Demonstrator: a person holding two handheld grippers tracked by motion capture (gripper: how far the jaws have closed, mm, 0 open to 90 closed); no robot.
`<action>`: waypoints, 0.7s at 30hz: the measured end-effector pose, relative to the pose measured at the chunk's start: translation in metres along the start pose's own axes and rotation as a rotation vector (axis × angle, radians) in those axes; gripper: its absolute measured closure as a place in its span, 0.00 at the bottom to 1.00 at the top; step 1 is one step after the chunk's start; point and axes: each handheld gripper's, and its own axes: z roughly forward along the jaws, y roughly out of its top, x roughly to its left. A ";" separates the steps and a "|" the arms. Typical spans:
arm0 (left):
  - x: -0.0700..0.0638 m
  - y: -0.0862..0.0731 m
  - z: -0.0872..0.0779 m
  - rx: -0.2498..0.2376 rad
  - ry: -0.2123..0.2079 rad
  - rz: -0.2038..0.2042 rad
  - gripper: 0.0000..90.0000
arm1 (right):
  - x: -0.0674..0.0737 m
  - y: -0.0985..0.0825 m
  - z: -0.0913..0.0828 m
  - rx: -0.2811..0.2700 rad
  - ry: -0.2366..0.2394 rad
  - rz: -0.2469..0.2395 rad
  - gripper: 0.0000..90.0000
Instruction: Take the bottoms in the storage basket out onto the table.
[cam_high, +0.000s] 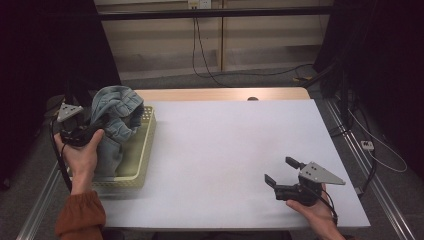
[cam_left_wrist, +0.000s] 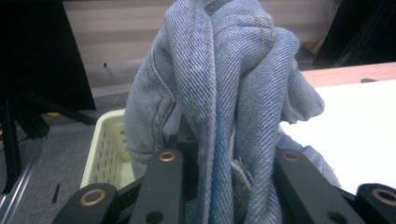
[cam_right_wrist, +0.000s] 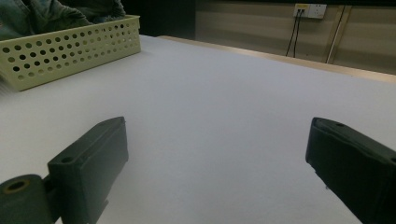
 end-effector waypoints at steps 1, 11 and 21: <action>0.000 0.001 -0.002 -0.005 0.000 0.004 0.82 | 0.000 0.000 0.000 0.000 0.000 0.000 0.06; -0.002 0.005 -0.012 -0.096 0.001 0.002 0.82 | 0.000 0.000 0.000 0.001 0.000 0.000 0.06; -0.004 0.009 -0.021 -0.162 0.004 0.025 0.82 | 0.000 0.000 0.000 0.001 0.001 0.000 0.06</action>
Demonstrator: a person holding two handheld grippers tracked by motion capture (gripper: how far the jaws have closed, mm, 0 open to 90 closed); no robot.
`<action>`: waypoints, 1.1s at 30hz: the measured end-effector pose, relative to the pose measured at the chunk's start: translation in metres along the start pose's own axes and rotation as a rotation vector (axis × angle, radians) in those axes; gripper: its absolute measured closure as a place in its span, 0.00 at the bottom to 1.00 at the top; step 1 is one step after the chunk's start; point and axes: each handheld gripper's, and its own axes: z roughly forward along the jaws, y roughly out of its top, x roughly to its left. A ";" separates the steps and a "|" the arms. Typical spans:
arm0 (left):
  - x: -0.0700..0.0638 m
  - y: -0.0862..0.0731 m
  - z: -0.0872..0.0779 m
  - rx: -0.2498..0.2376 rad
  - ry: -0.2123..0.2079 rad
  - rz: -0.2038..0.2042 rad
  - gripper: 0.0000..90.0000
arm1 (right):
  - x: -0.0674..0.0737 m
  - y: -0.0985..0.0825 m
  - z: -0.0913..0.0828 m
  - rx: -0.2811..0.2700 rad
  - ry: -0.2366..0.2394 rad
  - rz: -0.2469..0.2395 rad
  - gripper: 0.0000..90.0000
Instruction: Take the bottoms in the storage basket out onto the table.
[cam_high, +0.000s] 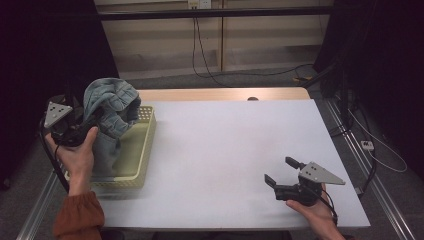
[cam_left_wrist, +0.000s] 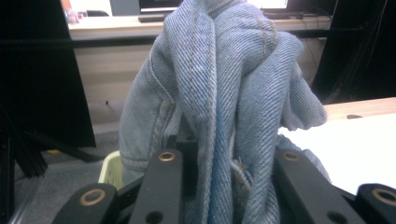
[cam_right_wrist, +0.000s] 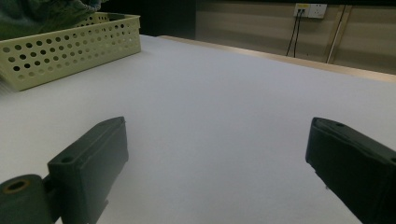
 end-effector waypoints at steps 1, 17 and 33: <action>-0.001 0.001 -0.001 -0.006 0.002 0.004 0.82 | 0.000 0.000 0.000 0.000 0.000 0.000 0.06; -0.004 0.010 -0.016 -0.133 0.004 -0.011 0.82 | 0.000 0.000 0.000 0.000 0.000 0.001 0.06; -0.012 0.021 -0.029 -0.245 -0.022 -0.007 0.81 | 0.000 0.000 0.000 0.001 0.001 0.001 0.06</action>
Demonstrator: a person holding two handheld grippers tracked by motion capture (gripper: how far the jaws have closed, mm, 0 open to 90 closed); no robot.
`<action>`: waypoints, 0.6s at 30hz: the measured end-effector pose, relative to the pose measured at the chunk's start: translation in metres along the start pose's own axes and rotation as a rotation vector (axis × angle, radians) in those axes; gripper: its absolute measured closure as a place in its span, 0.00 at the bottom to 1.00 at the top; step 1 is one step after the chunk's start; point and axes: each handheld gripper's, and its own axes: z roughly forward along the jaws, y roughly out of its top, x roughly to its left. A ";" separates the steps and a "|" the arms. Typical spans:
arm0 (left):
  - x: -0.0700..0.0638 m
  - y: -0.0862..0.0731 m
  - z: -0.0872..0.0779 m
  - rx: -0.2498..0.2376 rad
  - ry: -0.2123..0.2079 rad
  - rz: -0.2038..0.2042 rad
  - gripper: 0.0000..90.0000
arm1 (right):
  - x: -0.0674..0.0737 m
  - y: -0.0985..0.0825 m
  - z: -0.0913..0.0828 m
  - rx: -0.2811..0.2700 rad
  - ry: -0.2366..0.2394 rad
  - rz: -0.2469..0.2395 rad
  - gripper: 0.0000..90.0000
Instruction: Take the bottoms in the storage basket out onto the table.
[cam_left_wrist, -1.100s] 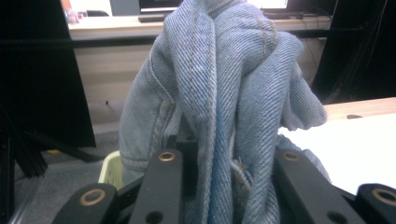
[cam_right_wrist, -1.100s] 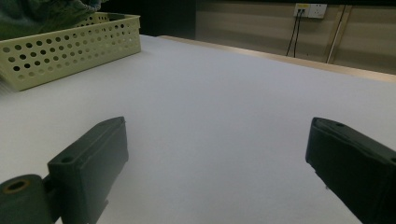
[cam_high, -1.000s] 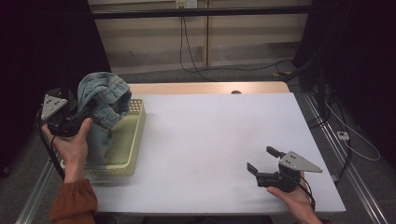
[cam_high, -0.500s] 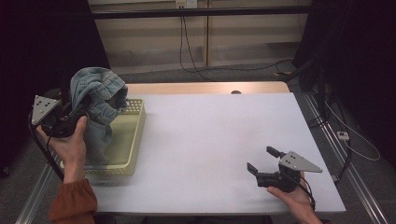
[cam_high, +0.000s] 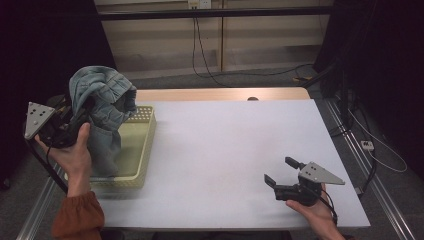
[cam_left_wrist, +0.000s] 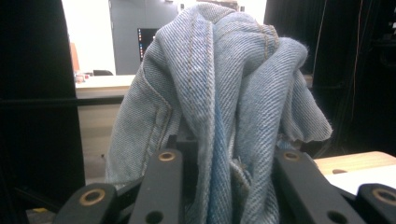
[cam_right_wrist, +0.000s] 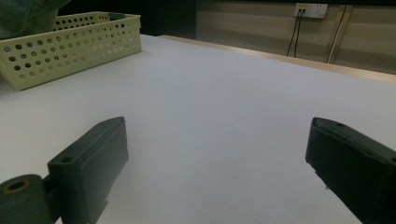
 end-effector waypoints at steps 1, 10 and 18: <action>0.000 0.001 0.000 -0.005 -0.001 0.000 0.81 | 0.000 0.000 0.000 0.000 0.000 0.001 0.06; -0.006 0.009 -0.003 -0.040 -0.005 0.004 0.81 | 0.000 0.000 0.000 0.001 0.000 -0.001 0.06; -0.009 0.014 -0.007 -0.071 0.000 0.017 0.81 | 0.000 0.000 0.000 0.002 0.000 -0.003 0.06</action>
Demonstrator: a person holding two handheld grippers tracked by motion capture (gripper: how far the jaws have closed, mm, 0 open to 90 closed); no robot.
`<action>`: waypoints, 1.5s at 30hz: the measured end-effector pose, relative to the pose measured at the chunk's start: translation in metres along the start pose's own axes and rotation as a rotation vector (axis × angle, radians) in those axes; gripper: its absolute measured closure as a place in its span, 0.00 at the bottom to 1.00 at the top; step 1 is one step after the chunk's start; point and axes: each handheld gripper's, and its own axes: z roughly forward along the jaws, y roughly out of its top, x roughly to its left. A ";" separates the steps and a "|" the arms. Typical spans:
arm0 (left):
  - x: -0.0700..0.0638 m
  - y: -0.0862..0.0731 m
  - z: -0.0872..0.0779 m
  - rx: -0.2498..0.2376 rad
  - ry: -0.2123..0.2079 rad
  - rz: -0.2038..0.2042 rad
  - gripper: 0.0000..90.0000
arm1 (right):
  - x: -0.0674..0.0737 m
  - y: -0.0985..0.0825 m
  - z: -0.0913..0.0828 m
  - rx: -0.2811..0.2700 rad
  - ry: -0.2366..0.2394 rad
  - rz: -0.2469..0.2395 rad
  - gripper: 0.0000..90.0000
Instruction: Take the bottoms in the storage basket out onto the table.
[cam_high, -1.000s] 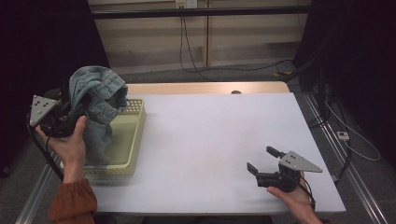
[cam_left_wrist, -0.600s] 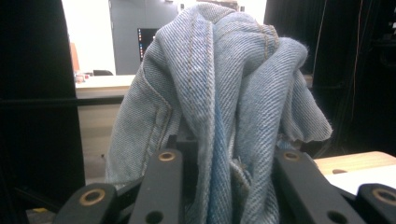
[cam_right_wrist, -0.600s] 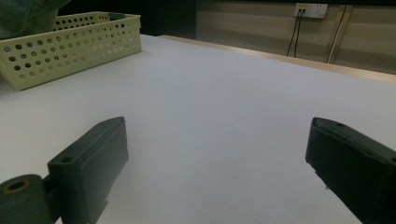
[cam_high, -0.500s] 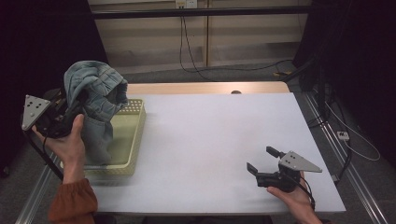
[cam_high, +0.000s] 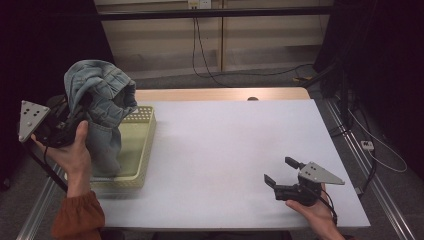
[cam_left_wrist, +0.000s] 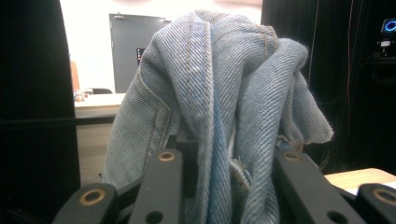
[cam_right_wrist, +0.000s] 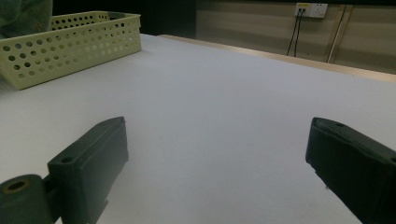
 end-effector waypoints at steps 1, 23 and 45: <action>0.000 0.001 0.000 -0.003 -0.001 0.000 0.81 | 0.000 0.000 0.000 0.000 -0.001 0.000 0.06; -0.012 0.018 -0.004 -0.075 -0.016 0.013 0.81 | 0.000 0.000 0.000 0.003 0.001 -0.001 0.06; -0.013 0.044 -0.019 -0.154 -0.030 0.005 0.81 | -0.001 0.000 0.000 0.002 0.002 0.003 0.06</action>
